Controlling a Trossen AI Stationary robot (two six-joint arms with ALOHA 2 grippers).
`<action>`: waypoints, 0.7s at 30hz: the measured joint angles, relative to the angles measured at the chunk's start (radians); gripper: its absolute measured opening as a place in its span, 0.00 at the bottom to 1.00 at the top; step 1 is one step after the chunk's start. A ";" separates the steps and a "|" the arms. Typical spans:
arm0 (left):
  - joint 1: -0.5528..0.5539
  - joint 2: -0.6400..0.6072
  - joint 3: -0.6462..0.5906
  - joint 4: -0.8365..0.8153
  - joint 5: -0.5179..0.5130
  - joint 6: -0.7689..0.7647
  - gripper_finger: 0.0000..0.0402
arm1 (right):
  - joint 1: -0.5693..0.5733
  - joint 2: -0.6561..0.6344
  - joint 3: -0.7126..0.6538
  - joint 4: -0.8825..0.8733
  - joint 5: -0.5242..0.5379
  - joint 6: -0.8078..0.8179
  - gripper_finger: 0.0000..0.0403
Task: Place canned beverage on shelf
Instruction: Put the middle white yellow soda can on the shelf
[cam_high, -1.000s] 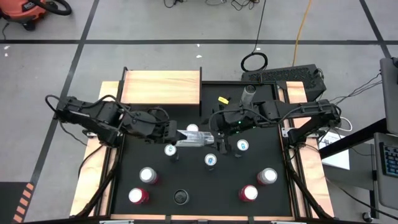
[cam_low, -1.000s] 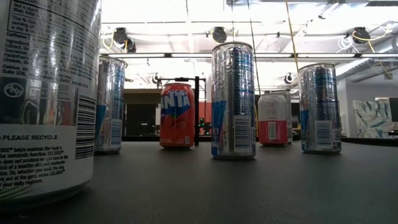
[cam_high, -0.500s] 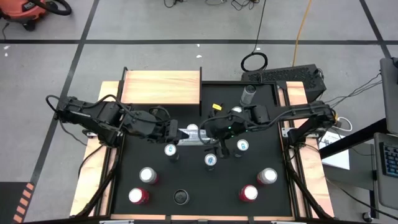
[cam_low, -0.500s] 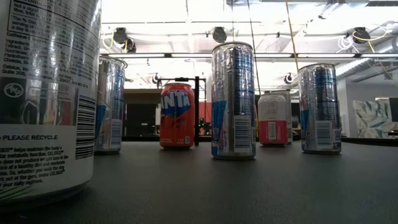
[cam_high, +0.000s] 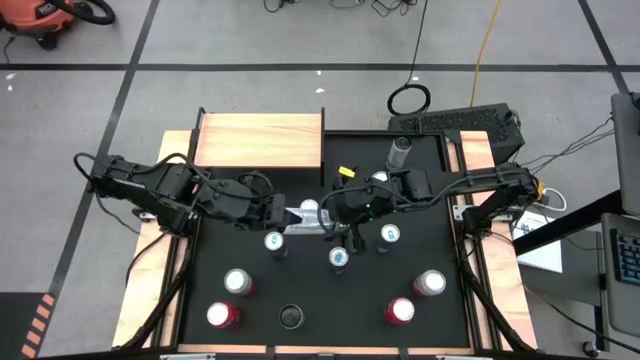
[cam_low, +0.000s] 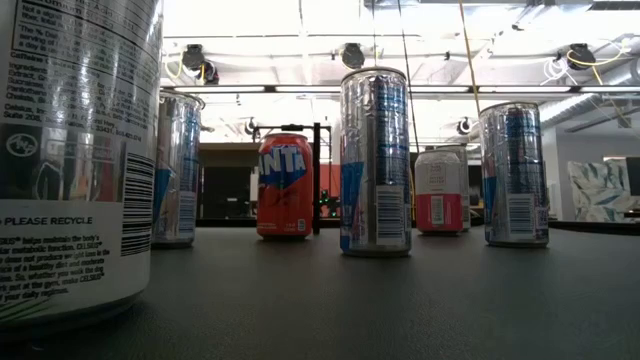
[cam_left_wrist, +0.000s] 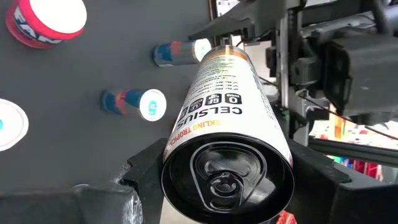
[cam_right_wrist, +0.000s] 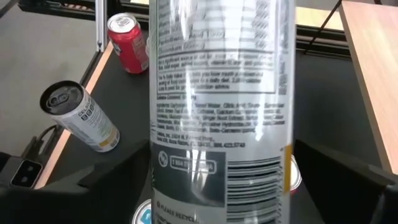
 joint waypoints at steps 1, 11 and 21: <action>0.000 0.000 0.000 0.000 0.000 0.000 0.61 | 0.000 0.000 0.000 0.000 -0.001 -0.004 0.87; 0.000 0.000 0.000 0.003 -0.005 0.001 0.63 | 0.000 0.000 0.000 -0.002 -0.003 -0.028 0.61; -0.001 -0.001 0.000 0.030 -0.041 0.083 0.73 | -0.001 -0.002 0.000 -0.004 -0.005 -0.029 0.58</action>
